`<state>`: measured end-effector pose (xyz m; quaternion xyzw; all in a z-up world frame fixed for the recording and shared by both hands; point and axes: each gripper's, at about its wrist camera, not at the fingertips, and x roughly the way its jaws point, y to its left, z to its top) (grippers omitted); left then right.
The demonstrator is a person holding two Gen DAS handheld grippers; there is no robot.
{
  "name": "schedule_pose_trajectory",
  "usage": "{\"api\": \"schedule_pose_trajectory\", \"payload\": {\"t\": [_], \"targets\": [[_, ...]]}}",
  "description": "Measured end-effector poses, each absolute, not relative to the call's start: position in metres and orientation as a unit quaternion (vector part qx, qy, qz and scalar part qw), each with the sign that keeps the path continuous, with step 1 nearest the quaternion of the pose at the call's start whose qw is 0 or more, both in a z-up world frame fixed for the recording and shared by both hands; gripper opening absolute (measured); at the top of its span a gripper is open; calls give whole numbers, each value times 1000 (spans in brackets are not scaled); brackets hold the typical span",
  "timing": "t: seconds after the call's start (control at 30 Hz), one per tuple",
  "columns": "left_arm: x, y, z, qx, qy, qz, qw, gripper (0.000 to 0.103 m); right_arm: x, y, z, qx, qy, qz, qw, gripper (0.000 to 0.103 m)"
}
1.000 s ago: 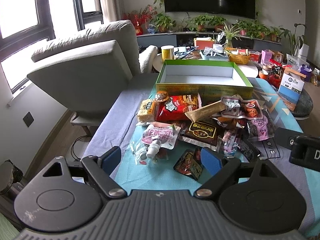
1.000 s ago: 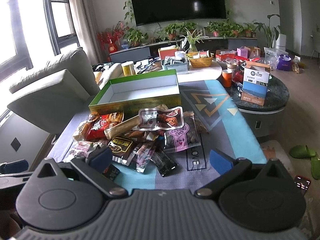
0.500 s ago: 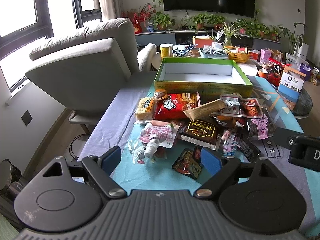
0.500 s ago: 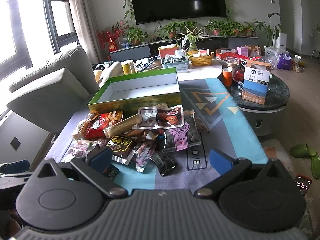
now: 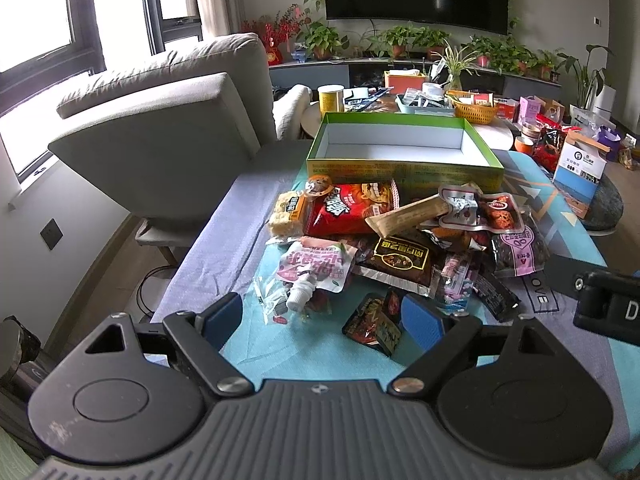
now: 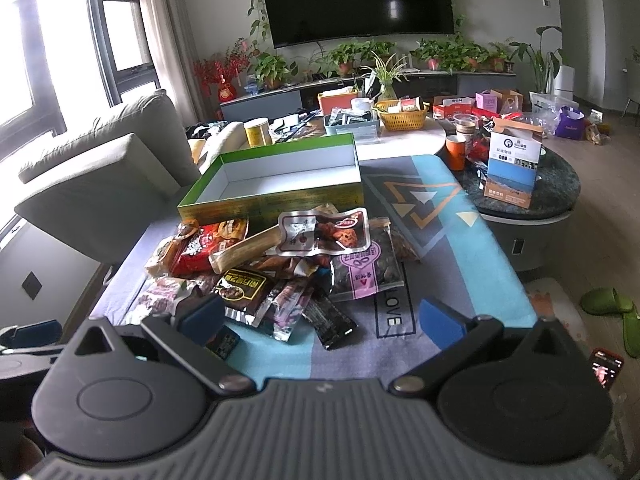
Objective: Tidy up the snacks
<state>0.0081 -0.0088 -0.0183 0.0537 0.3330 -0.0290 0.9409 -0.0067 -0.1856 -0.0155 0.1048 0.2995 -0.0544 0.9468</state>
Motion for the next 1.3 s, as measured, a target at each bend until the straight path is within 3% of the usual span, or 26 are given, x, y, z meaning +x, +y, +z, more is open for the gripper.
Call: {"api": "schedule_pose_trajectory", "payload": {"t": [0.83,1.03,1.2,1.3], "targets": [[16,-8,-29,53,347,-40,936,86,-2,-185,-19,105,305,-48,945,58],[18,-3,-34,47,349,-63,934,86,1,-202,-21,159,299,1,941,57],[23,2,-46,38,359,-98,927,74,9,-219,-35,183,314,45,930,57],[28,-1,-56,35,371,-117,921,72,10,-216,-41,161,311,60,935,57]]}}
